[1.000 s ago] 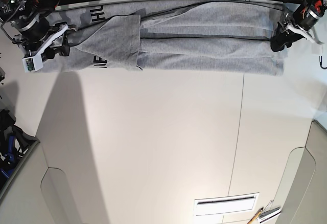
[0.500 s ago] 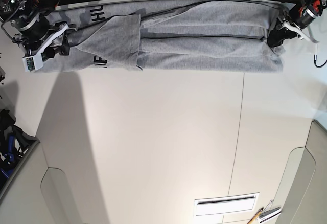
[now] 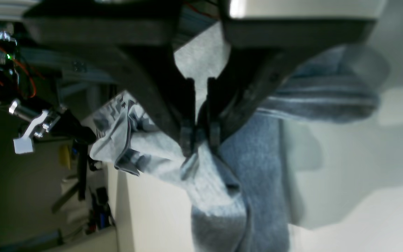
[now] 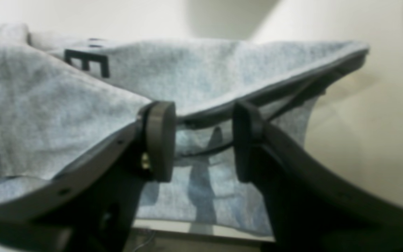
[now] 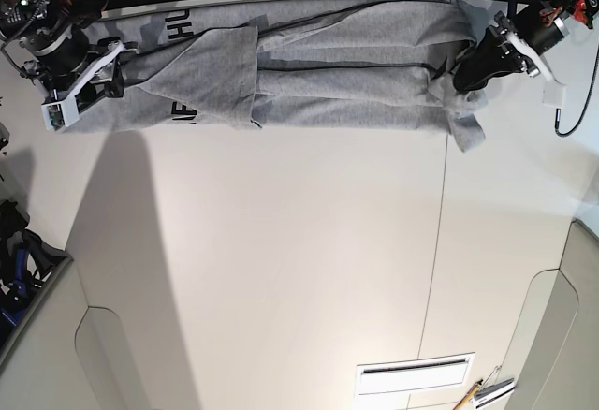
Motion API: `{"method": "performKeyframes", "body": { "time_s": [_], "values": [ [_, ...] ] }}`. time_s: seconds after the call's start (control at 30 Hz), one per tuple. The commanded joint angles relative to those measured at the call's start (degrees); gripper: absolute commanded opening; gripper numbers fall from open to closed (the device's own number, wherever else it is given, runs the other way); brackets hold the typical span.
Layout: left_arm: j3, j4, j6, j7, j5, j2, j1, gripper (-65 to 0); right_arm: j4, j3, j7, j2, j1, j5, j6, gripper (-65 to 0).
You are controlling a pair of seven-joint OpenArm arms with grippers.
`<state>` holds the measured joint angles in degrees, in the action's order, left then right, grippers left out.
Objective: Fold the T-shirt properly
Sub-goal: 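Grasp the folded strip's end with the left gripper, then fold the strip end with the left gripper toward the right gripper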
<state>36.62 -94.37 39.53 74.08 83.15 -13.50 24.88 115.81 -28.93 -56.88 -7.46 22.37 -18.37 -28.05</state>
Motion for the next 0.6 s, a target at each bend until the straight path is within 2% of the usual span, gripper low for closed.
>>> {"method": "performKeyframes", "body": {
  "time_s": [0.0,0.27,0.57],
  "values": [
    [-1.1,-1.0,0.5,-0.6,1.8,-0.8,-0.1,-65.0,0.8,-0.4,0.7,-0.5,-0.1,-0.4,0.5,-38.3],
    [-16.0,-1.3,0.5,-0.6,1.8,-0.4,-1.3,-65.0,0.8,-0.5,0.7,-0.5,-0.1,0.0,0.9,-38.3],
    [-27.4,-1.4,0.5,-0.4,1.8,4.2,-5.9,-65.0,0.8,-0.5,0.7,-0.4,-0.1,-0.1,0.9,-38.3]
  ]
}}
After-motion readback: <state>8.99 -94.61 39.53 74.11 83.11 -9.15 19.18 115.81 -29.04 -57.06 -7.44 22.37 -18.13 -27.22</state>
